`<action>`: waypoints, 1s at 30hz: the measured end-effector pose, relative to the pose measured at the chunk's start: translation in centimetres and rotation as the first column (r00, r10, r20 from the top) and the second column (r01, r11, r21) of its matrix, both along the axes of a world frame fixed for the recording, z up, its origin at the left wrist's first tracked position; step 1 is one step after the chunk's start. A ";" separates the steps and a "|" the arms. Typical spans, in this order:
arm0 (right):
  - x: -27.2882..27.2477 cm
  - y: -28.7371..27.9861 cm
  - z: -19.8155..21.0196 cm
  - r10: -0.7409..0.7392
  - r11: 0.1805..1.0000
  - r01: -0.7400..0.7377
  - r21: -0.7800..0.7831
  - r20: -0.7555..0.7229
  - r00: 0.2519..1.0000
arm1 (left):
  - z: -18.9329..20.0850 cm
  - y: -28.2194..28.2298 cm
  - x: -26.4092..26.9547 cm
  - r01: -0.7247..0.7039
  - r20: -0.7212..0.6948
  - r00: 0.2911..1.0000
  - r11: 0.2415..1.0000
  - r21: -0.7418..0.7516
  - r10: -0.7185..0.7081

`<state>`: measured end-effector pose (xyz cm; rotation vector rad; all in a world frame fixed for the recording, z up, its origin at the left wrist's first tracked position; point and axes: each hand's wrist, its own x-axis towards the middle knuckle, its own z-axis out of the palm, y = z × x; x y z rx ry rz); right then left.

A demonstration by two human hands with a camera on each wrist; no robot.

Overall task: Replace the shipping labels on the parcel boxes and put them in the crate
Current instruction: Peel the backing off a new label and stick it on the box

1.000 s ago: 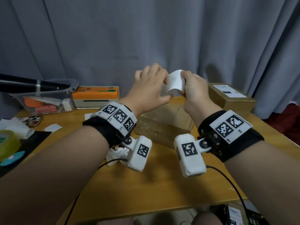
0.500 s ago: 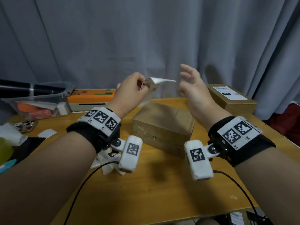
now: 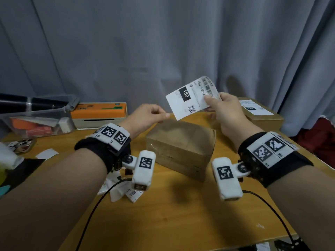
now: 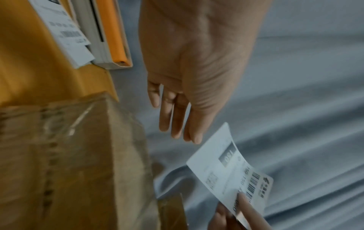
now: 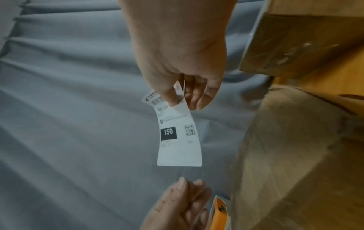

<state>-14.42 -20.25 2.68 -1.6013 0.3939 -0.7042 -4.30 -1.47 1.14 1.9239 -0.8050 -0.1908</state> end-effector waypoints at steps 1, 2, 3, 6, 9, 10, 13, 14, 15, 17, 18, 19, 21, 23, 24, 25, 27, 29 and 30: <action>0.1 -0.2 -0.6 -0.004 0.994 0.006 0.113 -0.021 1.000 | -0.7 0.0 0.0 0.005 -0.011 1.000 0.999 0.037 -0.005; 0.1 -0.2 -1.3 -0.008 0.974 0.015 0.227 -0.035 0.999 | -1.4 0.1 0.1 0.020 -0.020 1.000 0.996 0.090 -0.018; 0.2 -0.1 -1.9 -0.010 0.944 0.025 0.329 -0.048 0.999 | -2.0 0.1 0.3 0.045 -0.009 0.999 0.982 0.185 -0.044; 0.2 0.2 -3.5 0.000 0.887 0.040 0.460 -0.088 0.996 | -3.7 0.3 0.7 0.089 0.067 0.984 0.787 0.610 -0.163; 0.1 0.2 -3.9 -0.026 0.875 0.074 0.479 -0.105 0.994 | -4.2 0.5 0.3 0.041 0.128 0.977 0.736 0.676 -0.173; 0.1 0.2 -3.7 -0.040 0.872 0.088 0.481 -0.110 0.993 | -4.0 0.4 -0.1 0.027 0.156 0.971 0.734 0.678 -0.180; -0.3 0.3 -2.8 -0.046 0.858 0.089 0.505 -0.097 0.994 | -3.2 0.0 -1.9 -0.012 0.253 0.941 0.723 0.691 -0.226; -0.5 0.4 -2.6 -0.043 0.854 0.083 0.514 -0.090 0.995 | -3.0 -0.1 -2.4 -0.022 0.284 0.929 0.729 0.684 -0.239; -0.7 0.6 -2.4 -0.036 0.850 0.075 0.521 -0.084 0.996 | -2.9 -0.2 -2.9 -0.025 0.308 0.917 0.735 0.678 -0.252; -1.1 0.8 -2.2 -0.001 0.843 0.042 0.536 -0.077 0.997 | -2.9 -0.3 -3.6 -0.024 0.334 0.902 0.740 0.673 -0.275; -1.4 0.9 -2.3 0.031 0.834 0.013 0.551 -0.071 0.997 | -2.9 -0.2 -3.8 -0.022 0.337 0.899 0.740 0.673 -0.280; -1.6 1.0 -2.6 0.067 0.822 -0.016 0.569 -0.069 0.995 | -2.8 0.0 -3.8 -0.017 0.335 0.898 0.739 0.674 -0.284; -1.9 1.4 -3.2 0.120 0.810 -0.051 0.585 -0.080 0.990 | -2.5 0.5 -3.8 -0.001 0.338 0.888 0.733 0.681 -0.312; -2.0 1.6 -3.8 0.125 0.808 -0.052 0.587 -0.084 0.989 | -2.3 1.0 -3.8 0.006 0.352 0.875 0.733 0.680 -0.333; -2.1 1.7 -4.0 0.116 0.811 -0.045 0.583 -0.085 0.990 | -2.3 1.2 -3.7 0.008 0.356 0.871 0.735 0.678 -0.338; -2.0 1.8 -4.1 0.109 0.813 -0.039 0.581 -0.087 0.990 | -2.3 1.4 -3.6 0.009 0.353 0.876 0.741 0.671 -0.330; -1.9 1.7 -4.1 0.106 0.818 -0.030 0.575 -0.099 0.989 | -2.5 1.7 -3.1 0.022 0.306 0.911 0.776 0.631 -0.275; -1.6 1.4 -3.9 0.122 0.819 -0.035 0.573 -0.114 0.986 | -2.7 1.7 -2.7 0.047 0.209 0.959 0.839 0.541 -0.189; -1.5 1.3 -3.9 0.130 0.819 -0.038 0.573 -0.121 0.984 | -2.6 1.6 -2.6 0.047 0.139 0.982 0.882 0.469 -0.126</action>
